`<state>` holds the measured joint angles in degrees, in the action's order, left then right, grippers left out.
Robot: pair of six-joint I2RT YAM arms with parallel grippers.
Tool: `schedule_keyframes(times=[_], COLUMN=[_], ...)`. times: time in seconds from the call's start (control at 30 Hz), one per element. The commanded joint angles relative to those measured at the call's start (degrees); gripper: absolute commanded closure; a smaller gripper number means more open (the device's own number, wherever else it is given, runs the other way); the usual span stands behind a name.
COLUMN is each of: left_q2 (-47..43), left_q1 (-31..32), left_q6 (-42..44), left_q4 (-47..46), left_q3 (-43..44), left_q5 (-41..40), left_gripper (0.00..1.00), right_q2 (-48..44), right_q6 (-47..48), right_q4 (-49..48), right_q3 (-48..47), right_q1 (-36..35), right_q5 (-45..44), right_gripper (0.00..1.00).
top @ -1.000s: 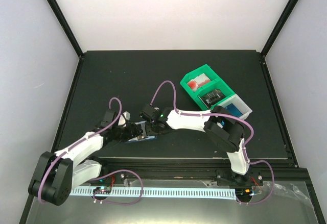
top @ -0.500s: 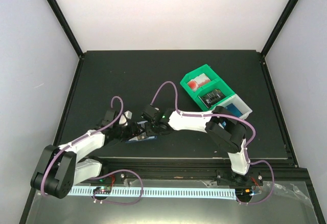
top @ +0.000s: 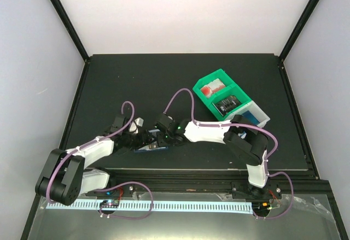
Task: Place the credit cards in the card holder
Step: Insert the credit card into the card holder.
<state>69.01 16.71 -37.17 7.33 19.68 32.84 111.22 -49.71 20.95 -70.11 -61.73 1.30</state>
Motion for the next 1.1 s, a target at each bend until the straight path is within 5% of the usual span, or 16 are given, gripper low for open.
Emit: schedule_keyframes(times=[0.0,0.73,1.07], left_q2=[1.87,5.51,1.59], left_q1=[0.08,3.18,4.99], left_q6=[1.22,2.59,2.95], left_q4=[0.15,-2.03,0.21], left_q3=[1.29,5.60,5.90], left_q5=[-0.70,4.47,-0.68], left_gripper=[0.48,0.50,0.61], right_q2=[-1.98,-2.27,-2.79], right_q6=[-1.16,3.05,2.03], right_q4=[-1.90,-7.10,-7.05], right_q3=[1.62,2.02,2.78], right_q1=[0.29,0.66,0.66], right_q5=[0.17,4.52,3.47], right_gripper=[0.55,0.53,0.54])
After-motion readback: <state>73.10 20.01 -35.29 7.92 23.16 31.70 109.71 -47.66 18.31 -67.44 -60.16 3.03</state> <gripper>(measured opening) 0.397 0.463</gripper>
